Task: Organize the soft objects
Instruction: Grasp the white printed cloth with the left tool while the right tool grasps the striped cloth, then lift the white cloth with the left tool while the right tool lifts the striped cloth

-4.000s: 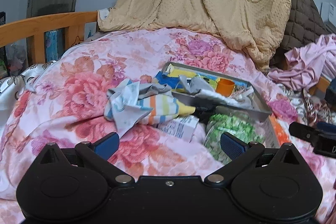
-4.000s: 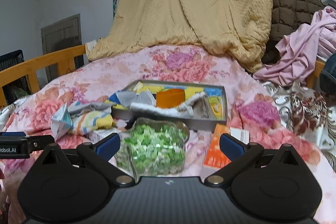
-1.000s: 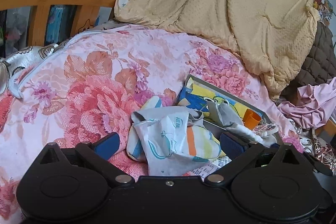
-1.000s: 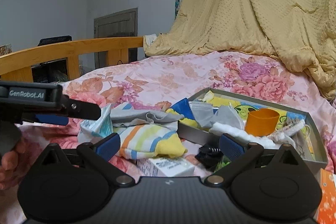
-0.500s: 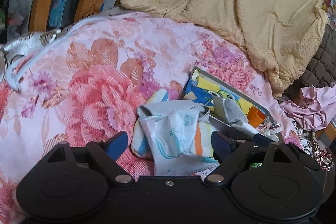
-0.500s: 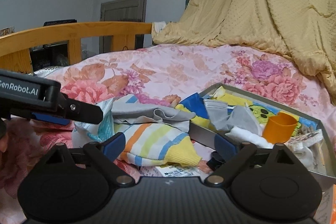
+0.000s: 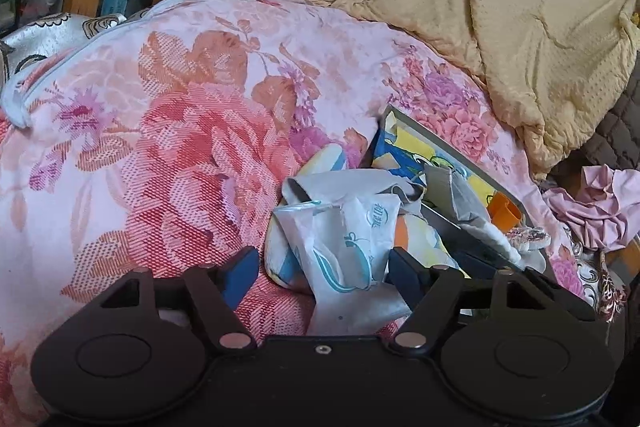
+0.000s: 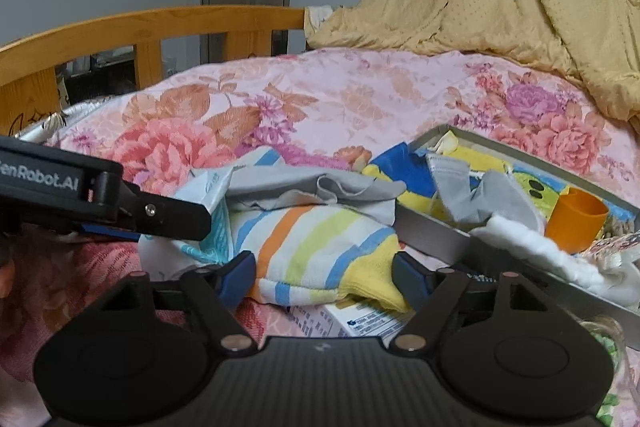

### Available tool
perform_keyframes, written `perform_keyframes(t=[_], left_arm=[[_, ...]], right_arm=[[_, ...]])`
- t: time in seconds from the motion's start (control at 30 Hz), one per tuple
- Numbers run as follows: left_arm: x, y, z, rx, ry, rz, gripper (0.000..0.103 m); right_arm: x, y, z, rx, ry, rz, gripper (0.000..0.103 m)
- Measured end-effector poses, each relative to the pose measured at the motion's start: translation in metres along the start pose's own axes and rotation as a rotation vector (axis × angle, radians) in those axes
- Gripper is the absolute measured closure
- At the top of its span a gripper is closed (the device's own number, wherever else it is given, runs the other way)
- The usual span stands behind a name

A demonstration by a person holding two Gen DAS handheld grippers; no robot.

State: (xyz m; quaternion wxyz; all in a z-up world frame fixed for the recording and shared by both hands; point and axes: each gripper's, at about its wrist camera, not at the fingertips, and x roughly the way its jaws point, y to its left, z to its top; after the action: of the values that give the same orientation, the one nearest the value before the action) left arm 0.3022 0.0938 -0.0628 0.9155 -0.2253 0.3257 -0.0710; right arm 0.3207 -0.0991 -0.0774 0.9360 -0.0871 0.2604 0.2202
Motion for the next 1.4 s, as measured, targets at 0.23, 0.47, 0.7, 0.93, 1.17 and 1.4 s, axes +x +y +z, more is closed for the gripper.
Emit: perform_keyframes(t=[0.23, 0.47, 0.7, 0.93, 1.17, 1.4], left_arm=[[-0.001, 0.002, -0.002, -0.017, -0.004, -0.029, 0.038], [-0.003, -0.014, -0.007, 0.059, -0.023, -0.01, 0.05], [-0.007, -0.02, -0.011, 0.058, -0.025, 0.002, 0.059], [-0.016, -0.025, -0.016, 0.053, -0.038, 0.02, 0.068], [-0.028, -0.037, -0.024, 0.046, -0.025, 0.039, 0.071], [-0.049, -0.046, -0.037, -0.013, -0.015, 0.005, 0.071]], right_arm=[[0.001, 0.002, -0.003, 0.002, 0.002, -0.005, 0.03], [0.0, 0.01, -0.006, -0.047, -0.021, -0.028, 0.046], [-0.004, 0.027, -0.01, -0.15, -0.034, -0.051, 0.069], [-0.011, 0.039, -0.013, -0.231, -0.039, -0.074, 0.083], [-0.027, 0.051, -0.019, -0.292, -0.032, -0.102, 0.085], [-0.055, 0.052, -0.029, -0.351, -0.032, -0.163, 0.085]])
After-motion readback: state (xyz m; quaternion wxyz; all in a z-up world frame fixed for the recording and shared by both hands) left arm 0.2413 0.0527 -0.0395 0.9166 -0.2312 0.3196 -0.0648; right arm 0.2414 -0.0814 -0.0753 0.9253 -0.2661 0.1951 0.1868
